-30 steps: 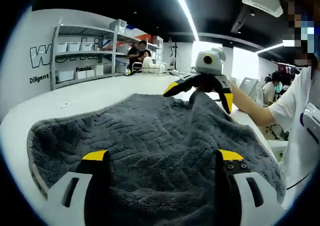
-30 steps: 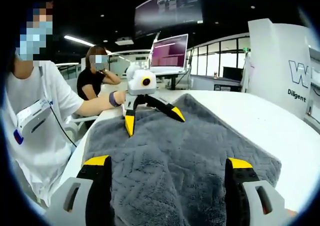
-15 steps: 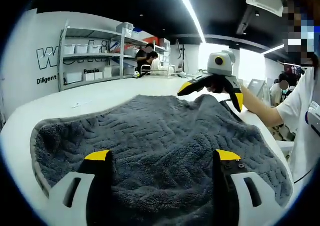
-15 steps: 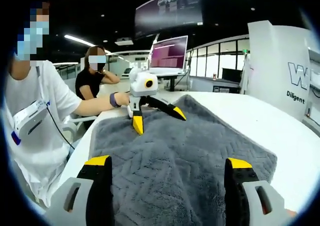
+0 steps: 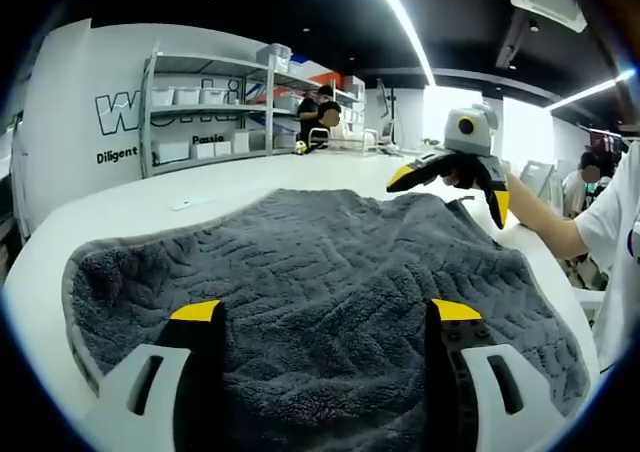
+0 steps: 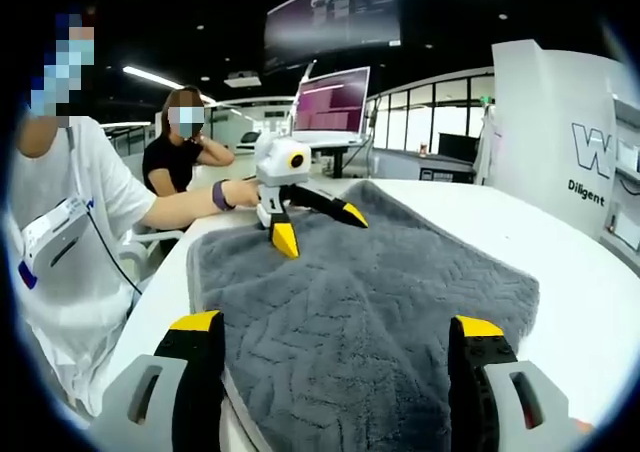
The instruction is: Open the folded towel by lifting each exposed corner and separating the folded layers until the towel lies flat within the target outline without major curled edges
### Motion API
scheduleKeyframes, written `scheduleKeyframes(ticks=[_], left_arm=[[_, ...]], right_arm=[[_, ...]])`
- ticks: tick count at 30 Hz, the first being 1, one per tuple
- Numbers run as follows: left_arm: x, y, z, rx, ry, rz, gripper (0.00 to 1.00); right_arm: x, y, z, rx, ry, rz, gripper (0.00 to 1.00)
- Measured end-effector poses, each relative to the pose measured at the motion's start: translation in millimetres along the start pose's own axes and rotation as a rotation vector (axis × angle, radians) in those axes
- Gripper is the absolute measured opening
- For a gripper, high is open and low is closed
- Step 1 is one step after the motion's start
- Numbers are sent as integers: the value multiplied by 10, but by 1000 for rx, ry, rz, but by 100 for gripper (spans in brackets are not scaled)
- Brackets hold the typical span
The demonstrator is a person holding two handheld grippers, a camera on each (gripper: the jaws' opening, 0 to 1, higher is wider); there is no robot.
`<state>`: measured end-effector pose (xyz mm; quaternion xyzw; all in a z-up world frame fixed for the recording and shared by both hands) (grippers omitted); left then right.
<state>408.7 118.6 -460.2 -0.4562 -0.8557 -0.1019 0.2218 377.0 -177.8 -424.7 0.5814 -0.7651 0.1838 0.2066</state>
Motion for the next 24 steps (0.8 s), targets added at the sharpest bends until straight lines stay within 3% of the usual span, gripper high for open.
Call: scheduleKeyframes(ticks=[16, 24], left_arm=[[103, 241, 49, 89, 2, -189, 79], [122, 250, 54, 99, 4, -213, 80]], right_arm=[[58, -103, -17, -28, -35, 81, 94], [60, -126, -11, -32, -34, 97, 94]])
Point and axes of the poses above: the point that each gripper's makers call its tool centre point, and the gripper's own axes: x roughly backward along the fingers, y roughly to its left, z roughly out of its underside, the point moved 9 cm from there along x, roughly backward along the fingers, and after that the axes turned 9 degrees about y, right-handed, at the moved point
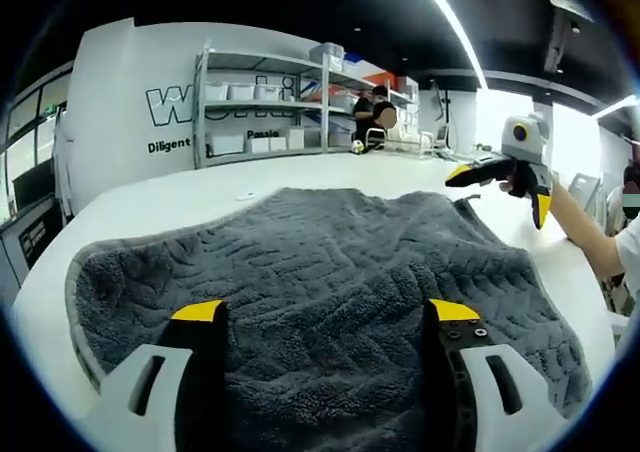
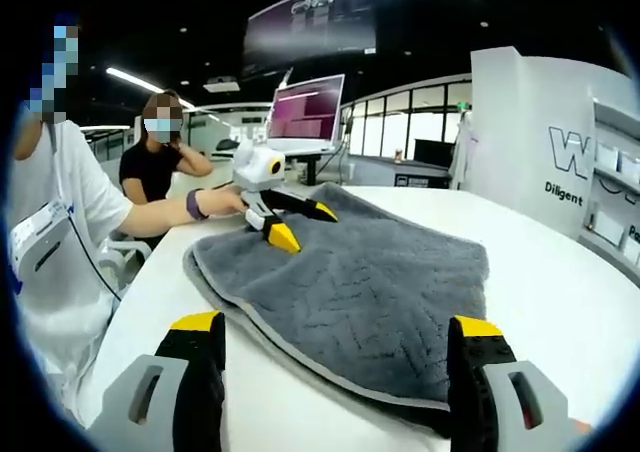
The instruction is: Open the folded towel by lifting each exposed corner and separating the folded layers until the towel lies flat within the target outline without major curled edges
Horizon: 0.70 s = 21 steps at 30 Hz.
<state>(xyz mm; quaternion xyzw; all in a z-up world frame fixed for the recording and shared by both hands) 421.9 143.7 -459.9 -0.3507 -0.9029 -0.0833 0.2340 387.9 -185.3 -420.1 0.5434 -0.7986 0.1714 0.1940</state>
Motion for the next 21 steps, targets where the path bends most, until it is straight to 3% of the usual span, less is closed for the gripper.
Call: scheduleKeyframes(ticks=[21], left_arm=[[14, -60, -46, -5, 11, 27, 90]], right_arm=[[-28, 2, 16, 18, 19, 7, 93]])
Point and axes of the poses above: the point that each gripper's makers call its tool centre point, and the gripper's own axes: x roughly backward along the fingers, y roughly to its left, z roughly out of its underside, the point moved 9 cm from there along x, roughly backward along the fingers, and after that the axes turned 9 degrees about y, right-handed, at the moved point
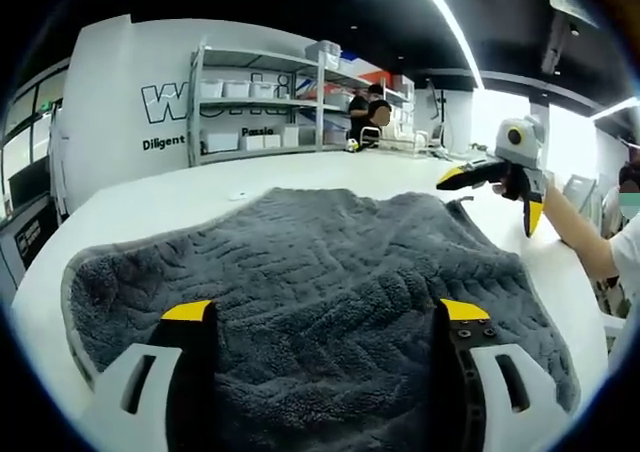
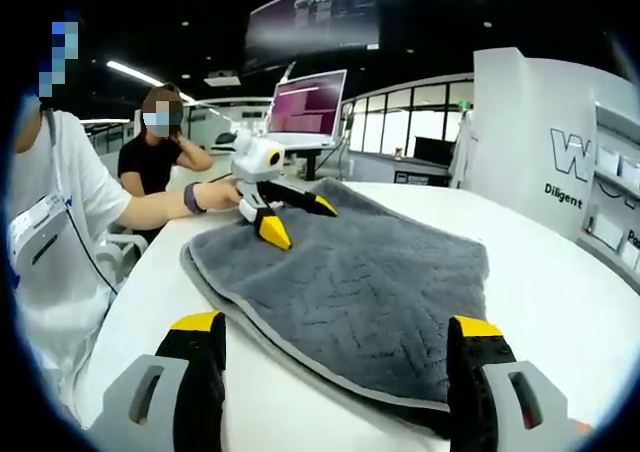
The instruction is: Open the folded towel by lifting each exposed corner and separating the folded layers until the towel lies flat within the target outline without major curled edges
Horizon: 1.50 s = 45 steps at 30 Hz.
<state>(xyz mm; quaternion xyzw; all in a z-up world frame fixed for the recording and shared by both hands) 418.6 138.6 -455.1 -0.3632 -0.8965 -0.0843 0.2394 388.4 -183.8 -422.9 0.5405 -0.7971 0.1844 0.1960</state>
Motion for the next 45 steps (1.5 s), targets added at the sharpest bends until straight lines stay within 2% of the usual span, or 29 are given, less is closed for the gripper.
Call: scheduleKeyframes(ticks=[5, 14, 19, 25, 34, 45], left_arm=[[57, -10, -64, -34, -31, -7, 91], [216, 5, -203, -23, -165, -7, 94], [259, -22, -249, -45, -198, -2, 94], [277, -31, -281, -51, -221, 8, 95], [290, -9, -291, -59, -223, -16, 94], [305, -2, -295, -57, -233, -26, 93]], right_arm=[[-1, 5, -2, 2, -1, 2, 93], [-24, 23, -13, 14, 3, 2, 93], [-31, 21, -12, 16, 5, 8, 94], [-44, 22, -7, 13, 8, 14, 95], [-136, 74, 12, 36, 44, -6, 97], [-164, 112, -15, 40, 40, -17, 99]])
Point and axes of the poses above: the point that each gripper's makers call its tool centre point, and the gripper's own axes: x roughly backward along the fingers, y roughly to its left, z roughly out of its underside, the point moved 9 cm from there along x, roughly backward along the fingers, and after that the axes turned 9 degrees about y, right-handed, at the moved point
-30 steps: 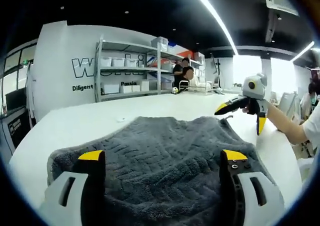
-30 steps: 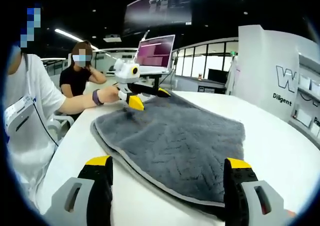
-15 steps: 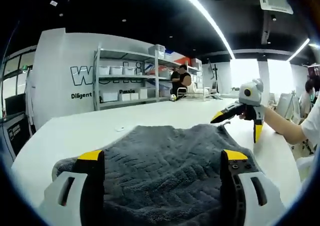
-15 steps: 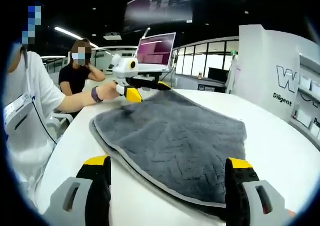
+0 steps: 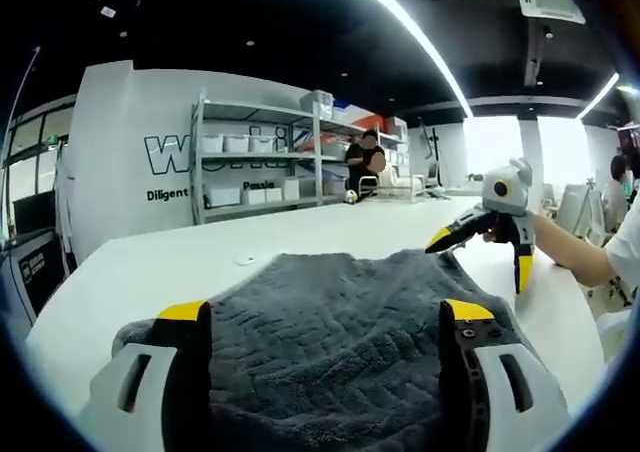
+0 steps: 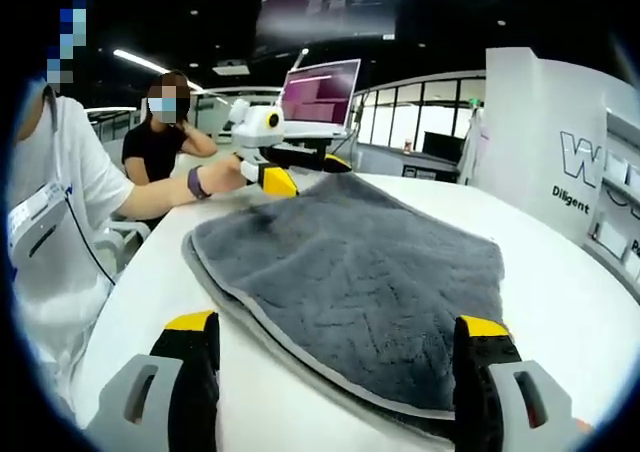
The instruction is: Open the folded towel by lifting each exposed corner and separating the folded layers until the towel lies flat within the target outline without major curled edges
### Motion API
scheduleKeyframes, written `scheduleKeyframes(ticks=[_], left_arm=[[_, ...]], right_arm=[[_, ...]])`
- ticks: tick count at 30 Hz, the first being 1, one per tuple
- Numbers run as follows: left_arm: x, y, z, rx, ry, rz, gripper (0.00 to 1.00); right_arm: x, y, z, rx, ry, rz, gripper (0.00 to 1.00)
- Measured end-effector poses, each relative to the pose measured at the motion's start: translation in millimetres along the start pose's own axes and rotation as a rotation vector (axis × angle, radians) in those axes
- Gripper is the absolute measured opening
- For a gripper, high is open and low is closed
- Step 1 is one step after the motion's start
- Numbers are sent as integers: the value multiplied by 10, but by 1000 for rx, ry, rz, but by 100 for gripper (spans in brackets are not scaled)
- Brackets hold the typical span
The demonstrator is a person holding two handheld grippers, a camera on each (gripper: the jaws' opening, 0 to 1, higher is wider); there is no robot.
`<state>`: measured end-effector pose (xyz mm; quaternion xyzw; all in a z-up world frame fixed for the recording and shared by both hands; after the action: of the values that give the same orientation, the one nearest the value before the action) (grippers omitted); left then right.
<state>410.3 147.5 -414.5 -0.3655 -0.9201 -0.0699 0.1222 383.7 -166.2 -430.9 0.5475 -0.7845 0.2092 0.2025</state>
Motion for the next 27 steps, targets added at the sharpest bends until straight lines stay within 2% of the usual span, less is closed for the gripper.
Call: scheduleKeyframes(ticks=[6, 15, 22, 27], left_arm=[[-19, 10, 20, 6, 14, -3, 95], [-43, 19, 42, 5, 26, -11, 97], [-49, 41, 50, 2, 33, -23, 97], [-53, 57, 57, 5, 40, -32, 97]], right_arm=[[-77, 80, -68, 28, -7, -10, 99], [-216, 256, -270, 78, -104, -9, 99], [-302, 324, -326, 94, -135, 1, 99], [-322, 335, -355, 114, -157, 31, 94]])
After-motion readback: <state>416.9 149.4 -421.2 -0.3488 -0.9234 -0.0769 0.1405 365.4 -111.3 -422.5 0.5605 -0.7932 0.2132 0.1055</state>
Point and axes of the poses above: the point that each gripper's makers call its tool centre point, and the gripper's own axes: x roughly backward along the fingers, y roughly to its left, z roughly out of its underside, the point moved 9 cm from there along x, roughly backward along the fingers, and after that the axes turned 9 degrees about y, right-handed, at the moved point
